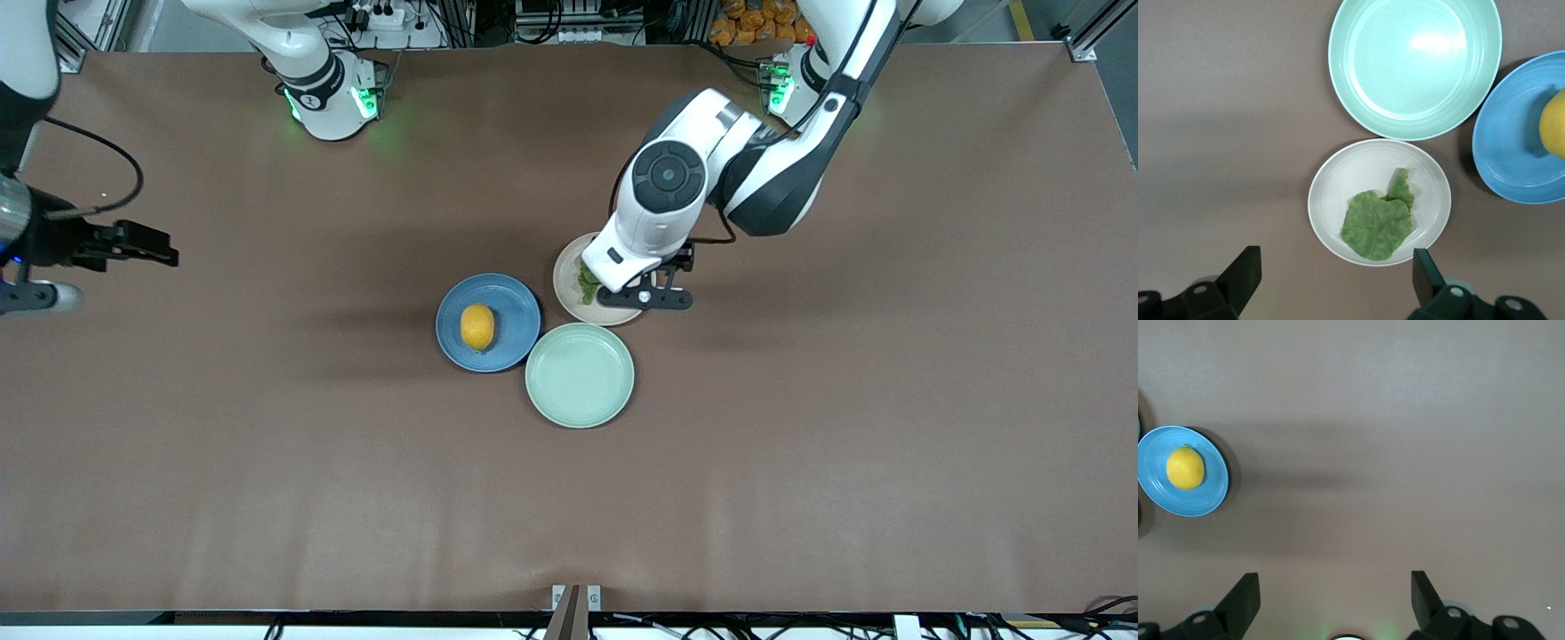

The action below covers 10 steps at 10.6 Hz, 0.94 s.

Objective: Pick lemon and lettuce from blue and beige plates
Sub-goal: 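Move the left gripper over the lettuce leaf on the beige plate, then reach the right gripper to the lemon while the left gripper lowers onto lettuce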

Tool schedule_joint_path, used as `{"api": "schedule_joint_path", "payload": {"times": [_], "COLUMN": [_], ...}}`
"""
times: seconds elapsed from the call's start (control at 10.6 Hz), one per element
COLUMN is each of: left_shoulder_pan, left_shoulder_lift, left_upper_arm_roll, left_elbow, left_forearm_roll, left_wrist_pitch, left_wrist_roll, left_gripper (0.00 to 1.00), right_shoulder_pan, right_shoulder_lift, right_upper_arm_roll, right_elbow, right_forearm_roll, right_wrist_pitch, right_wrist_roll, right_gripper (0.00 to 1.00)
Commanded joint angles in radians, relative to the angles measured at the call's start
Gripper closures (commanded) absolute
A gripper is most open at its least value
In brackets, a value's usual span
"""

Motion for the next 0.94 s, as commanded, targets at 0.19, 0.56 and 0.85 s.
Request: {"api": "schedule_joint_path", "payload": {"times": [0.19,0.56,0.85], "left_shoulder_pan": [-0.074,-0.124,-0.141], "left_shoulder_lift": [0.04,0.062,0.097], "left_upper_arm_roll": [0.001,0.003,0.003], "left_elbow": [-0.129,-0.243,-0.272], "left_forearm_roll": [0.007,0.01,0.045], "left_wrist_pitch": [0.222,0.397,0.428], "left_wrist_roll": [-0.019,-0.019,-0.02], "left_gripper": [0.0,0.0,0.0], "right_shoulder_pan": [0.073,0.164,0.251], "right_shoulder_lift": [0.045,0.07,0.087], "right_upper_arm_roll": [0.0,-0.001,-0.001], "right_elbow": [-0.039,-0.157,-0.249], "right_forearm_roll": [0.023,0.077,0.077], "right_wrist_pitch": [0.093,0.251,0.396], "right_wrist_roll": [0.08,0.22,0.347], "right_gripper": [0.0,0.0,0.0]}}
